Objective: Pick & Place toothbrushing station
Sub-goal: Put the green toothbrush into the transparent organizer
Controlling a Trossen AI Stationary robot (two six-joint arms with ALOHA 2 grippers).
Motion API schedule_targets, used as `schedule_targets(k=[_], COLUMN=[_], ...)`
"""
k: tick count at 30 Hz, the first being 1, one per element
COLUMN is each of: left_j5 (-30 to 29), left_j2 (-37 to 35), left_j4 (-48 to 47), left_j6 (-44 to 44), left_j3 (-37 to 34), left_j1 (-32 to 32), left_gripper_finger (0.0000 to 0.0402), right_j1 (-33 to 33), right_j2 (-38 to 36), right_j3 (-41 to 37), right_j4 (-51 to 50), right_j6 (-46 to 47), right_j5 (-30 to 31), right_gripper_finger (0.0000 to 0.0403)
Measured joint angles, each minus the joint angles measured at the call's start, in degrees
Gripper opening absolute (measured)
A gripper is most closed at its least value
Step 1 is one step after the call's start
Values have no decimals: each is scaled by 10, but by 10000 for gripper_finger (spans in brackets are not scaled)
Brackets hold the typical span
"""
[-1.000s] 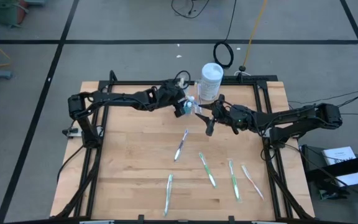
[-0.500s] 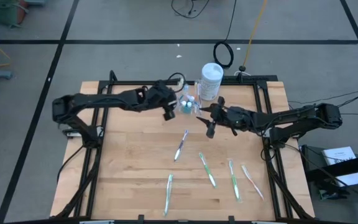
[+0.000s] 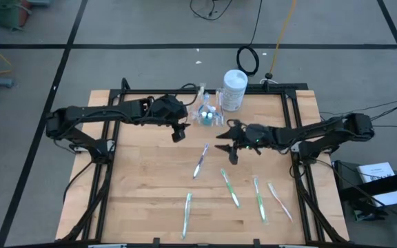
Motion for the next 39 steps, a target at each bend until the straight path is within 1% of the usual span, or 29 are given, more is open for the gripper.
schedule_targets(k=[2, 4, 7, 10, 13, 14, 16, 19, 21, 22, 24, 25, 27, 29, 31, 33, 36, 39], left_j5=[-13, -34, -55, -59, -59, -59, -59, -59, -59, -58, -58, -58, -58, -57, -57, -57, -53, -20], left_j2=[-2, -13, -41, -68, -87, -91, -93, -91, -87, -86, -86, -86, -86, -86, -87, -87, -87, -87], left_j4=[-3, -4, -12, -13, -12, -11, -11, 8, 40, 52, 82, 99, 104, 109, 117, 118, 117, 118], left_j6=[20, 7, 10, 33, 59, 64, 67, 69, 66, 61, 42, 35, 35, 47, 51, 51, 51, 49], left_j3=[-1, -1, -1, -1, 0, 0, 0, -14, -28, -38, -57, -65, -72, -72, -72, -72, -72, -72], left_j1=[1, 6, 18, 31, 46, 52, 61, 75, 84, 87, 90, 90, 90, 89, 90, 90, 88, 84], left_gripper_finger=[214, 214, 214, 214, 214, 214, 214, 214, 214, 214, 214, 214, 214, 214, 214, 214, 214, 214], right_j1=[17, 34, 60, 88, 116, 124, 135, 154, 169, 178, 193, 198, 204, 207, 206, 201, 196, 187], right_j2=[32, 64, 109, 145, 182, 193, 213, 236, 247, 248, 246, 244, 245, 246, 249, 260, 265, 264], right_j3=[7, 25, 72, 134, 202, 222, 262, 302, 308, 308, 305, 302, 293, 281, 265, 242, 201, 161], right_j4=[25, 41, 21, -67, -185, -230, -330, -454, -498, -510, -534, -539, -539, -540, -531, -495, -434, -346], right_j6=[6, 5, 11, 43, 85, 110, 183, 312, 364, 377, 418, 440, 472, 490, 505, 519, 515, 510], right_j5=[1, 15, 38, 61, 114, 121, 107, 33, -19, -32, -34, -33, -18, 1, 2, 15, 41, 44], right_gripper_finger=[183, 183, 183, 183, 183, 183, 183, 183, 183, 183, 183, 183, 183, 183, 183, 183, 182, 182])
